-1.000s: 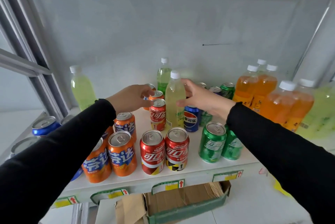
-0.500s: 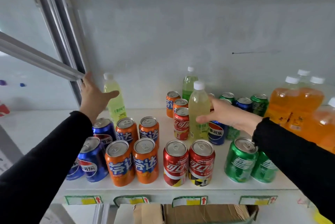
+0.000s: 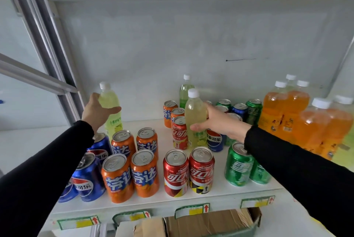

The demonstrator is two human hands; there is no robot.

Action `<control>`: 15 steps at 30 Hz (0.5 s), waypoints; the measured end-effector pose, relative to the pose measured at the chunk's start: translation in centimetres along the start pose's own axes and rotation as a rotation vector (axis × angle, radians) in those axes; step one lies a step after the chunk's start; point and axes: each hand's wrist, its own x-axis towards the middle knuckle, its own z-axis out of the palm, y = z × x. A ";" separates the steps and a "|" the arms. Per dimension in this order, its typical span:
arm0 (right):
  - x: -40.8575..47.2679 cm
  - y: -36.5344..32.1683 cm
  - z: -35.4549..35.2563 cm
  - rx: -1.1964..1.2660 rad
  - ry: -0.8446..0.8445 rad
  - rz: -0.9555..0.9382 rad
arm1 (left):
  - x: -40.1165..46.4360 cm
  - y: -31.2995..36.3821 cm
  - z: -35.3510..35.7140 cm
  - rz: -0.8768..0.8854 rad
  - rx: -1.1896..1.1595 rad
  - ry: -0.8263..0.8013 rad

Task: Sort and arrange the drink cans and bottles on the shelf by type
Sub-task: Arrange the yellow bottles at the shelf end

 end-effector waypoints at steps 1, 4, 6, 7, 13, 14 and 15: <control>-0.3 -0.1 0.1 0.007 0.020 -0.005 | -0.5 0.5 -0.2 0.047 -0.004 0.016; -1.3 -0.9 0.1 0.011 0.093 -0.038 | -2.0 2.7 -1.4 0.200 -0.047 0.053; -2.2 -2.2 0.1 0.029 0.146 -0.067 | -3.2 4.7 -2.5 0.300 -0.111 0.078; -2.6 -2.8 0.0 0.040 0.173 -0.092 | -3.9 5.7 -3.0 0.338 -0.155 0.082; -6.8 -6.9 -0.3 0.134 0.397 -0.258 | -9.4 12.5 -4.4 0.505 -0.448 -0.013; -7.9 -7.5 -0.5 0.157 0.432 -0.286 | -10.2 13.3 -4.4 0.527 -0.482 -0.037; -9.1 -8.1 -0.7 0.181 0.464 -0.313 | -11.0 14.0 -4.3 0.546 -0.513 -0.068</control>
